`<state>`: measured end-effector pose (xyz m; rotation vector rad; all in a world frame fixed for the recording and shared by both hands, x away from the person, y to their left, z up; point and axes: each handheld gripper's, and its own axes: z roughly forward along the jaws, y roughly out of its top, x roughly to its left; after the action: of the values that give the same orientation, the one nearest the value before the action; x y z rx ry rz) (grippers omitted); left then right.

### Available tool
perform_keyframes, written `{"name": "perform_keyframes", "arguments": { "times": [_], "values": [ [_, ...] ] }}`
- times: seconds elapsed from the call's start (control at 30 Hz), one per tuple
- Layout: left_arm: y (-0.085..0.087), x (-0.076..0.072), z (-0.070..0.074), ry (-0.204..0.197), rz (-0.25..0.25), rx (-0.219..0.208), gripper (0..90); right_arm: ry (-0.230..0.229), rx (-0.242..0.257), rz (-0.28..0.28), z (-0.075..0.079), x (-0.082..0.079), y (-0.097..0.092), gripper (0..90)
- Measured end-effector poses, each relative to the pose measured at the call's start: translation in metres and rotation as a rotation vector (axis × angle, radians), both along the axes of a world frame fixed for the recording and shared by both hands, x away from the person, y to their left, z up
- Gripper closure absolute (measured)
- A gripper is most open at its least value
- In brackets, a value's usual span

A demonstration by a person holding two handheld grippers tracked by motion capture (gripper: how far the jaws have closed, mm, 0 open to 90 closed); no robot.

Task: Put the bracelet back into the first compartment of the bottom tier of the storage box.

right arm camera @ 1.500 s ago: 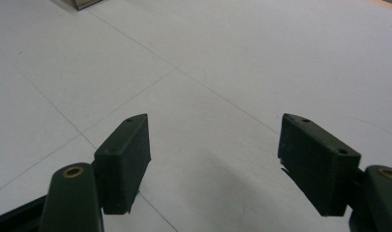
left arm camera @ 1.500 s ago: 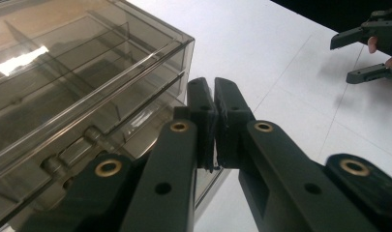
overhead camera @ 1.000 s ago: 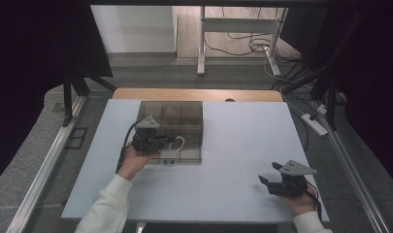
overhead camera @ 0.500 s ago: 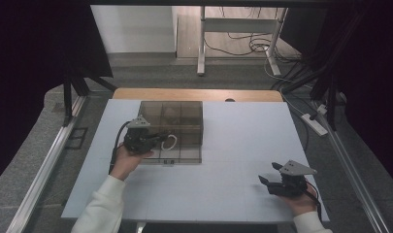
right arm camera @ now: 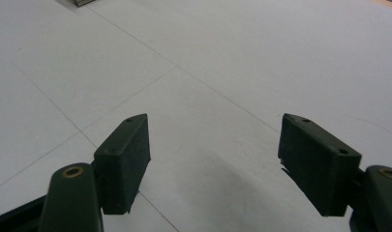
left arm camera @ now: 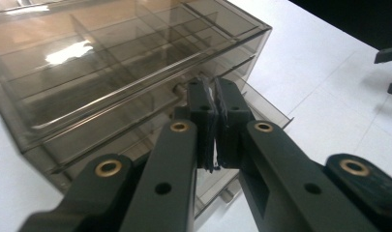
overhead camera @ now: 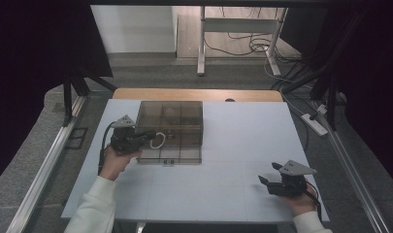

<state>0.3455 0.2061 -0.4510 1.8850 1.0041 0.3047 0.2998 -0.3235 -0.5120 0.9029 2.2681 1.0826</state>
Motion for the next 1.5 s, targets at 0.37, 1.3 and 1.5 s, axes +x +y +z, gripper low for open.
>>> {"name": "perform_keyframes", "arguments": {
  "times": [0.37, 1.3, 1.5],
  "values": [
    [0.013, 0.001, -0.007, 0.017, 0.04, 0.023, 86.5, 0.001, -0.006, 0.002, 0.0, 0.0, 0.0, 26.8],
    [0.018, -0.001, -0.03, 0.083, 0.021, 0.066, 86.2, 0.006, -0.007, 0.001, -0.001, 0.0, 0.001, 26.6],
    [0.018, -0.002, -0.031, 0.089, 0.02, 0.069, 86.1, 0.005, -0.005, 0.001, -0.001, 0.0, 0.001, 26.6]
  ]
}}
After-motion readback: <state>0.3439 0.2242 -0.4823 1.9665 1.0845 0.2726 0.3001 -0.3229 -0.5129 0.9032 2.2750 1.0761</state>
